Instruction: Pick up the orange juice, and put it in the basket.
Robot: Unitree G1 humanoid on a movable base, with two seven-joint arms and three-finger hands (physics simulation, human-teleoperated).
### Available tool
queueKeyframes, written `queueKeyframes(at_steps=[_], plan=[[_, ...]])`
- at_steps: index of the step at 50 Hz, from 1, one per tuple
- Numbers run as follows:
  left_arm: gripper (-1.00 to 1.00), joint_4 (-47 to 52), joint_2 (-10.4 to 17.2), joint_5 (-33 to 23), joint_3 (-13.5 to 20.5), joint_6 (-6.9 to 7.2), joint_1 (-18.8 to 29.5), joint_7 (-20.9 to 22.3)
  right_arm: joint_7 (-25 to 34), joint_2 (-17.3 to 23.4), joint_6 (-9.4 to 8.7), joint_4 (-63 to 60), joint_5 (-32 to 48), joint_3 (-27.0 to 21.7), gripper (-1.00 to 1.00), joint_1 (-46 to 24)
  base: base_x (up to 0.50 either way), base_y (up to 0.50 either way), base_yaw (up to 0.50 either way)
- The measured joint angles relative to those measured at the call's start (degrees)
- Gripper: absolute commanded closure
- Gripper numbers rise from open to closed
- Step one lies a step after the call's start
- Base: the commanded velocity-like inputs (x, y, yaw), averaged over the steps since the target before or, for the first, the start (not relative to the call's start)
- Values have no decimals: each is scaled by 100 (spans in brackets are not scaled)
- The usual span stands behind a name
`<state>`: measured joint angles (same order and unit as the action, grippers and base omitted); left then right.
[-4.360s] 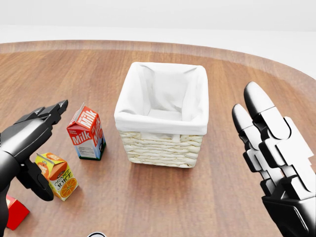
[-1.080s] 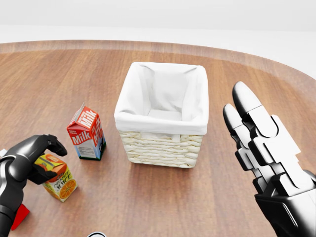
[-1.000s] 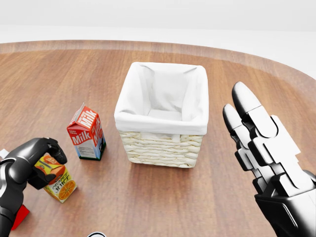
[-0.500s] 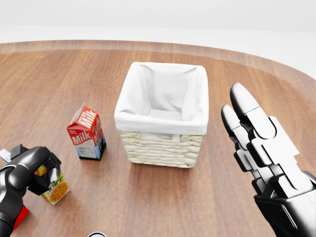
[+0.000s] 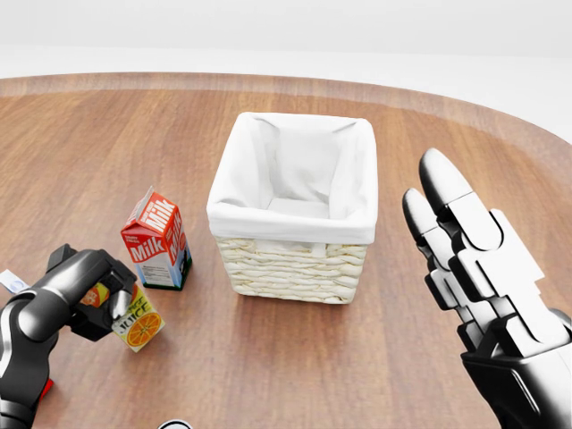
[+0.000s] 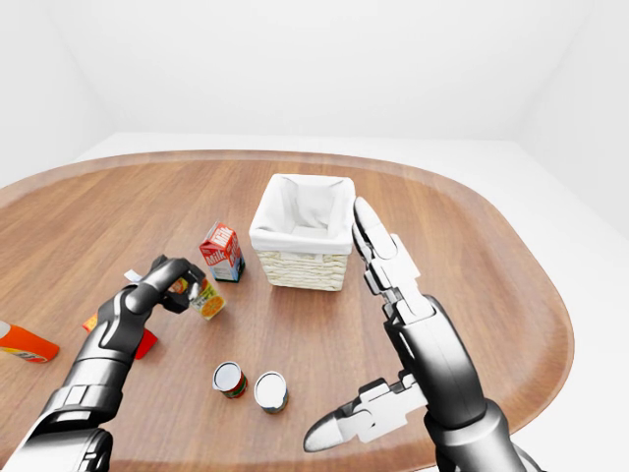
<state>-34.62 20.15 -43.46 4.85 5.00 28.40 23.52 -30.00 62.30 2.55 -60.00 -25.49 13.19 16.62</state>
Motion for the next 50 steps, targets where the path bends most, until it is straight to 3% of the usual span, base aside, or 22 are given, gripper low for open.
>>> queueKeyframes(at_steps=[9,19,29,50], plan=[[100,1159,-115,-54,47,0,-450,633,0,-5,6,0,-13,-32,-100,19,0,0,0],[100,2881,-238,-545,150,0,-1077,1626,0,44,51,0,-26,-43,-100,40,0,0,0],[100,4625,-472,-1177,231,0,-1526,1648,0,119,123,0,-29,-44,-100,76,0,0,0],[100,7650,-998,-1880,167,0,-1698,1648,0,182,172,0,-12,-10,-100,77,0,0,0]])
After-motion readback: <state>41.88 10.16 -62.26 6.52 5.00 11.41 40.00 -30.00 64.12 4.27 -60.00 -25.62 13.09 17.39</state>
